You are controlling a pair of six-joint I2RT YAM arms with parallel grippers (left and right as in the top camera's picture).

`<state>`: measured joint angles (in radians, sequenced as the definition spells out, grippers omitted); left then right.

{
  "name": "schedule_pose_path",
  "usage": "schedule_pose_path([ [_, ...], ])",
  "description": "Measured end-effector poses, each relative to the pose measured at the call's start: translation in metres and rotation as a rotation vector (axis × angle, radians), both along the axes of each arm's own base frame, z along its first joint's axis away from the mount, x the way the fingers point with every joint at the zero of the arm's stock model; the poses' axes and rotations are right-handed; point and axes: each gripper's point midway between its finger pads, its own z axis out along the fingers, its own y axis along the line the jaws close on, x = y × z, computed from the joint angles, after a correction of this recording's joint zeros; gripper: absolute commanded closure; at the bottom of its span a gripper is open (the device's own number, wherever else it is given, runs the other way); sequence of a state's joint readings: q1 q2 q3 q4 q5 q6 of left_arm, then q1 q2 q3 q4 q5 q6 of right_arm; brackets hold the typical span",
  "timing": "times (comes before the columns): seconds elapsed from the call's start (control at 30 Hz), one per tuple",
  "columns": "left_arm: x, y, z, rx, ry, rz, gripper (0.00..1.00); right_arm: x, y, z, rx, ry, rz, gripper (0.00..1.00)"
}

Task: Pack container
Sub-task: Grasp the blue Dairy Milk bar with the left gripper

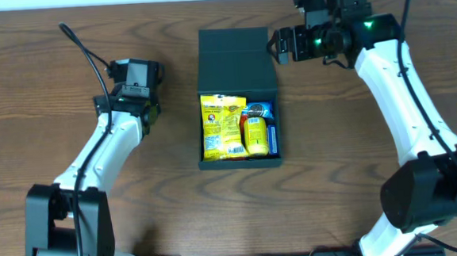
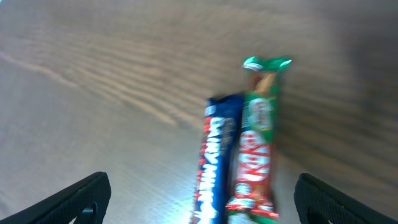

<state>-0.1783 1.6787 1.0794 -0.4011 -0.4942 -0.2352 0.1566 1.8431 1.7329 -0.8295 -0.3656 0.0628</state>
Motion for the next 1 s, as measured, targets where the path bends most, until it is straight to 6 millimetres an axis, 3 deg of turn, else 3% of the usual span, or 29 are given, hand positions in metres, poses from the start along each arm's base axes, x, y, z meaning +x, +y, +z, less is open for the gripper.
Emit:
schedule_pose_path([
  [0.13, 0.000, 0.020, -0.004, -0.023, 0.005, 0.048, 0.05, 0.008, -0.007, 0.005, -0.004, -0.047, 0.009, 0.01],
  [0.2, 0.001, 0.024, -0.008, -0.075, 0.002, 0.055, 0.00, 0.011, -0.008, 0.007, -0.005, -0.060, 0.011, 0.01],
  [0.27, 0.003, 0.026, -0.011, -0.137, -0.001, 0.058, 0.09, 0.013, -0.008, 0.008, -0.006, -0.073, 0.015, 0.01],
  [0.47, 0.006, 0.021, -0.023, -0.253, 0.013, 0.037, 0.13, 0.015, -0.007, 0.011, -0.004, -0.090, 0.025, 0.01],
  [0.63, 0.002, 0.020, -0.049, -0.289, 0.077, 0.042, 0.36, 0.014, -0.006, 0.011, -0.002, -0.089, 0.027, 0.01],
  [1.0, -0.003, 0.016, -0.064, -0.305, 0.134, 0.022, 0.39, 0.012, -0.007, 0.009, -0.003, -0.077, 0.028, 0.01],
])
